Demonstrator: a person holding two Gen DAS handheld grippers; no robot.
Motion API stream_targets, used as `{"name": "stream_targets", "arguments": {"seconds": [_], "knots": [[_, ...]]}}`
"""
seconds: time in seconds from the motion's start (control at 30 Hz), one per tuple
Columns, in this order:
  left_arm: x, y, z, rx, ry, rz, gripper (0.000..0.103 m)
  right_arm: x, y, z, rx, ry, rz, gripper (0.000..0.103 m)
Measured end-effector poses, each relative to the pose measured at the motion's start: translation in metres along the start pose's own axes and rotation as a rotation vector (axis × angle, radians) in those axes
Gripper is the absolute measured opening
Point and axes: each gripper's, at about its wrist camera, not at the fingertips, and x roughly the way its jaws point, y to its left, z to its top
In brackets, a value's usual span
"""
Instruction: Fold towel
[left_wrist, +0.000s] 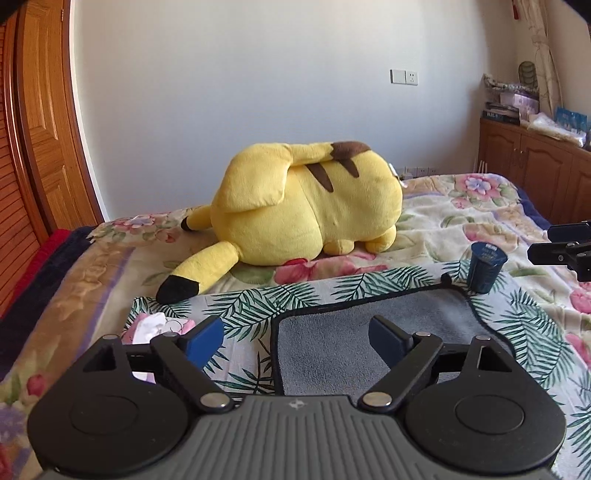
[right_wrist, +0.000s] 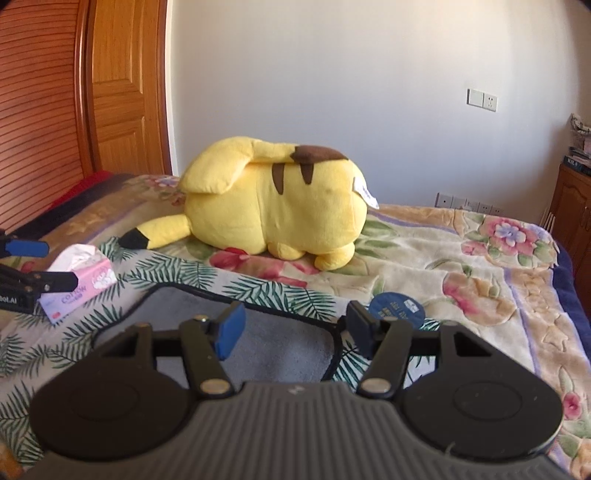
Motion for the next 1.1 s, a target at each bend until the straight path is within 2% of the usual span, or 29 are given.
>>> {"name": "stream_targets", "arguments": {"seconds": [0.2,0.5,0.7,0.9,1.03,1.1], "knots": [[-0.033,-0.002,0.012,0.004,-0.032,-0.001,0.069,-0.029,0.002,0.01,0.018,-0.024,-0.008,0.061],[-0.079,-0.005,0.016,-0.002,-0.067,-0.019,0.073,-0.063,0.014,0.007,0.045,-0.033,-0.005,0.065],[-0.099,-0.01,0.0,0.008,-0.056,-0.025,0.075,-0.085,0.022,0.0,0.048,-0.04,-0.013,0.071],[-0.119,-0.013,-0.02,0.009,-0.036,-0.039,0.076,-0.104,0.028,-0.008,0.062,-0.047,-0.016,0.081],[-0.131,-0.018,-0.034,0.013,-0.017,-0.047,0.08,-0.117,0.029,-0.012,0.061,-0.08,-0.019,0.091],[-0.137,-0.02,-0.041,0.016,-0.011,-0.051,0.08,-0.121,0.03,-0.013,0.064,-0.08,-0.013,0.091]]}}
